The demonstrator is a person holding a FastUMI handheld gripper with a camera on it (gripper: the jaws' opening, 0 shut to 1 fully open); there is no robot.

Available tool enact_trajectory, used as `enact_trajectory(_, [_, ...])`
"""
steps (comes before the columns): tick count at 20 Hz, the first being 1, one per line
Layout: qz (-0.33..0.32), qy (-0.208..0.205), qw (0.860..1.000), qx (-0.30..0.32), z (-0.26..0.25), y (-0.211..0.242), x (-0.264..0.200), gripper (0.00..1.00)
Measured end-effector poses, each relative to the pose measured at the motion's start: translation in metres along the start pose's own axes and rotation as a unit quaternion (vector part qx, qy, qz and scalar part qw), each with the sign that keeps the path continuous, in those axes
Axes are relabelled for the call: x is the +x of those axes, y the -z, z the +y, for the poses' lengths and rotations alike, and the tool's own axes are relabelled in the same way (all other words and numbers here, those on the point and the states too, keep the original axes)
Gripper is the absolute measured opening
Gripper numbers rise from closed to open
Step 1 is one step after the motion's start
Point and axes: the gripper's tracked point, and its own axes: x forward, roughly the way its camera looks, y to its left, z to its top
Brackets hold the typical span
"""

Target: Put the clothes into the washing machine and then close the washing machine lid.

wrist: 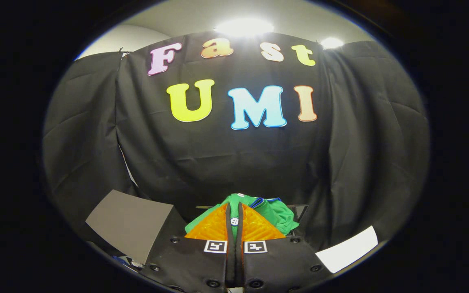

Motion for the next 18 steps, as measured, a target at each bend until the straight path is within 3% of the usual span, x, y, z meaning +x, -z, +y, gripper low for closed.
enact_trajectory(18, [0.168,0.007,0.985,0.027,-0.046,0.230,0.131,0.02])
